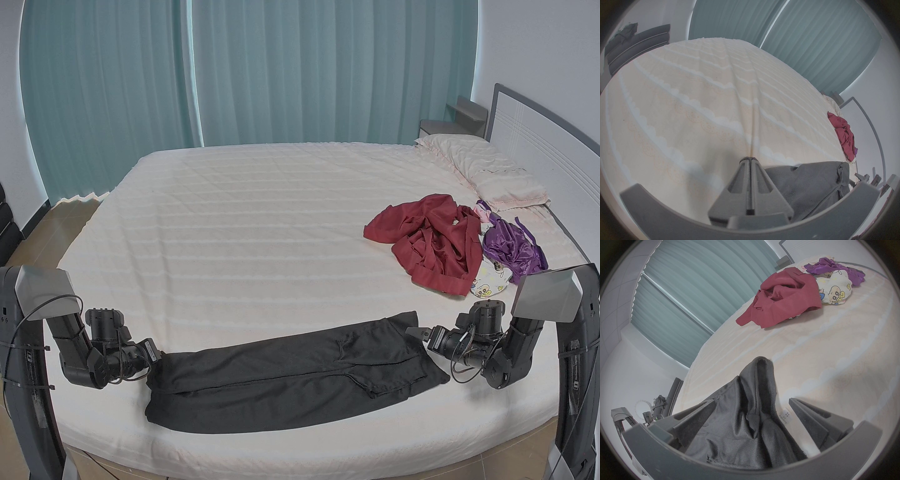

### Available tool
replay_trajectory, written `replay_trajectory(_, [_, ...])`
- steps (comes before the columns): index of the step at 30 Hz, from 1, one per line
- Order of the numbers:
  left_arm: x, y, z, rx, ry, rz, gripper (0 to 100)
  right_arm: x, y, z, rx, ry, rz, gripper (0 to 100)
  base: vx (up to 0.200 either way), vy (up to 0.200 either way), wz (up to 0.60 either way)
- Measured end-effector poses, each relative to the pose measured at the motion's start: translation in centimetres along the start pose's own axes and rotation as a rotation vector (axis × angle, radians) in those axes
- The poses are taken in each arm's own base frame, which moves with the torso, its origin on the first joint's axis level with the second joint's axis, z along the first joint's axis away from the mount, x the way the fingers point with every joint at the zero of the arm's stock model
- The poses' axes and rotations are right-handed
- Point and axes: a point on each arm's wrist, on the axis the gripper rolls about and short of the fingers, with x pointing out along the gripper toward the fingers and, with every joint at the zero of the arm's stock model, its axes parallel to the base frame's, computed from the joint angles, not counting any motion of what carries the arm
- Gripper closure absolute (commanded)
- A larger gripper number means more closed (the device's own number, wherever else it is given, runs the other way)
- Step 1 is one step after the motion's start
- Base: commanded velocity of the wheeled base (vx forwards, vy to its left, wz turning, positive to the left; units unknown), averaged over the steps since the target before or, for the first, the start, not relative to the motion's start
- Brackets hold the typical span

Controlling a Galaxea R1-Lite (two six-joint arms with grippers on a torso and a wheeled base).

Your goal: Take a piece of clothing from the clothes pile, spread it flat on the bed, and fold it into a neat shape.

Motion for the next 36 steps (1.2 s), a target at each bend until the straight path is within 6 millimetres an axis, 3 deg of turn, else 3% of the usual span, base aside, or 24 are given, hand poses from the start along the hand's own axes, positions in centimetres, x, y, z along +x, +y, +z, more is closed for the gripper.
replay_trajectory(12, [-0.3,-0.3,1.3,-0.196,-0.08,-0.036,100,0.0,0.0,-1.0,-0.025,0.033,-0.005,0,0.0,0.0,0.0])
replay_trajectory(36, [-0.2,0.4,1.9,-0.218,-0.115,-0.027,100,0.3,1.8,-1.7,-0.067,0.006,0.067,0,0.0,0.0,0.0])
